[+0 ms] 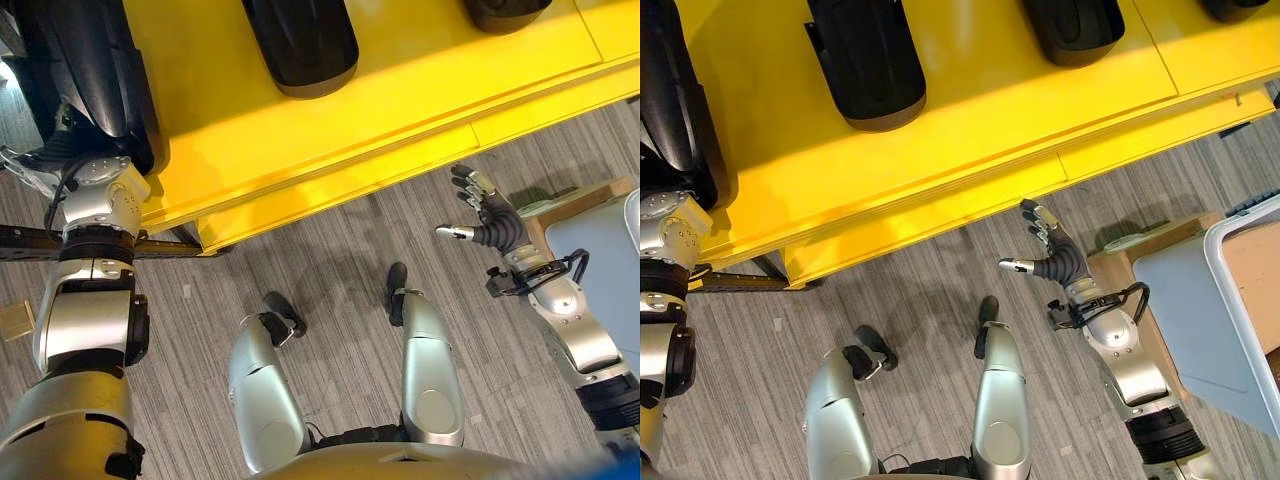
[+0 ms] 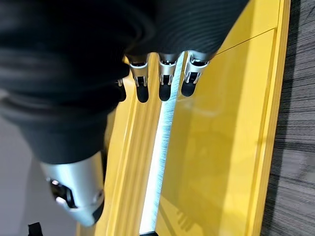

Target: Move parts from the plastic box to the shelf.

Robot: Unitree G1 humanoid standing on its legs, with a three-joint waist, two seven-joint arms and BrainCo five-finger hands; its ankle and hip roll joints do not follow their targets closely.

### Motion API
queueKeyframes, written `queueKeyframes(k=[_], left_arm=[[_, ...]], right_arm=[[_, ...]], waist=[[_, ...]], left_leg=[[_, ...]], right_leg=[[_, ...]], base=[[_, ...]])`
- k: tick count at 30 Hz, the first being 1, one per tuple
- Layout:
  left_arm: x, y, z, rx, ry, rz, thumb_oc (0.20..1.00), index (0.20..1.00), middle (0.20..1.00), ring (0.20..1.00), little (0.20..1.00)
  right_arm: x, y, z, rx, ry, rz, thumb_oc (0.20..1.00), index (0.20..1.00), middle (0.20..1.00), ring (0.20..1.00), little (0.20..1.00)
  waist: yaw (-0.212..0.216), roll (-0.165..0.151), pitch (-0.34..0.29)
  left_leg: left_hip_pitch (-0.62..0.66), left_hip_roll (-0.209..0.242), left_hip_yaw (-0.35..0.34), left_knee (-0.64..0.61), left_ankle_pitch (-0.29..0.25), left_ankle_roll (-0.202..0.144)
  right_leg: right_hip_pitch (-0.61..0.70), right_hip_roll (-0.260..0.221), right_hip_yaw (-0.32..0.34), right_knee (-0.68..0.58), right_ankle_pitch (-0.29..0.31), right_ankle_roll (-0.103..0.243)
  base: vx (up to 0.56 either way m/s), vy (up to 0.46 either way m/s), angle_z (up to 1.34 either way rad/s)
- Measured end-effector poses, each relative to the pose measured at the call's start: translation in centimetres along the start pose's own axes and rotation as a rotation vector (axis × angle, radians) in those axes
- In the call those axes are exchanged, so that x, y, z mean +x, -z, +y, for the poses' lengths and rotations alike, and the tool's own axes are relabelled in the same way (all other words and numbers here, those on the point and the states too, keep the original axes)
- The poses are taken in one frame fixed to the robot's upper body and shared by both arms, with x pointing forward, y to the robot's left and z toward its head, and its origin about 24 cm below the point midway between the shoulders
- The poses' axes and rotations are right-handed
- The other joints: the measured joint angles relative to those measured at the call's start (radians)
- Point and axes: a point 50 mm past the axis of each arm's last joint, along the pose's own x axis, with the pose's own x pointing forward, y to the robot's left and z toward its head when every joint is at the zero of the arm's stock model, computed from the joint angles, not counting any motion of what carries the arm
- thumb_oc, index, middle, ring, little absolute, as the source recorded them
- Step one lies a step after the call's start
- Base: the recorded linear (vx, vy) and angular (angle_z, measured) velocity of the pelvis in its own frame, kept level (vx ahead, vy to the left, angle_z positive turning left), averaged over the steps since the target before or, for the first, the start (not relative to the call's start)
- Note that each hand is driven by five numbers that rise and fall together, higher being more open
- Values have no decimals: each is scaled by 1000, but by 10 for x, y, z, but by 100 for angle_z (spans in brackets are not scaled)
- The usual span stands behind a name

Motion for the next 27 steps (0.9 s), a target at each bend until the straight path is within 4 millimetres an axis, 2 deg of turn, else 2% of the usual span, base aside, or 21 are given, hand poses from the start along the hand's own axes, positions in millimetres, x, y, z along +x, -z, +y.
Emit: queueKeyframes(k=[7, 9, 17, 27], left_arm=[[-1, 2, 0, 26, -2, -30, 1000, 1000, 1000, 1000, 1000], [-3, -1, -2, 41, 1, -65, 1000, 1000, 1000, 1000, 1000], [-7, -1, -4, 29, 8, -70, 1000, 1000, 1000, 1000, 1000], [-5, -3, -4, -125, 9, 32, 1000, 1000, 1000, 1000, 1000]], right_arm=[[0, 1, 3, 4, -11, 3, 1000, 1000, 1000, 1000, 1000], [0, 3, 9, 9, -35, 9, 1000, 1000, 1000, 1000, 1000], [1, 4, 10, 11, -34, 15, 1000, 1000, 1000, 1000, 1000], [1, 4, 10, 10, -45, 14, 1000, 1000, 1000, 1000, 1000]], waist=[[1, -24, -18], [1, -25, -18], [-1, -25, -18], [-2, -25, -18]], left_leg=[[8, 0, 4, 0, -4, 1], [8, -1, 5, 1, -5, 4], [10, -1, 6, 1, -6, 5], [19, 0, 4, 0, -6, 5]], right_leg=[[10, 1, 0, -17, 6, 3], [14, 1, 0, -26, 13, 2], [16, 1, 2, -29, 19, 5], [26, 3, 1, -30, 20, 5]], base=[[0, 0, 0], [0, 0, 0], [0, 0, 0], [12, -26, 0]])
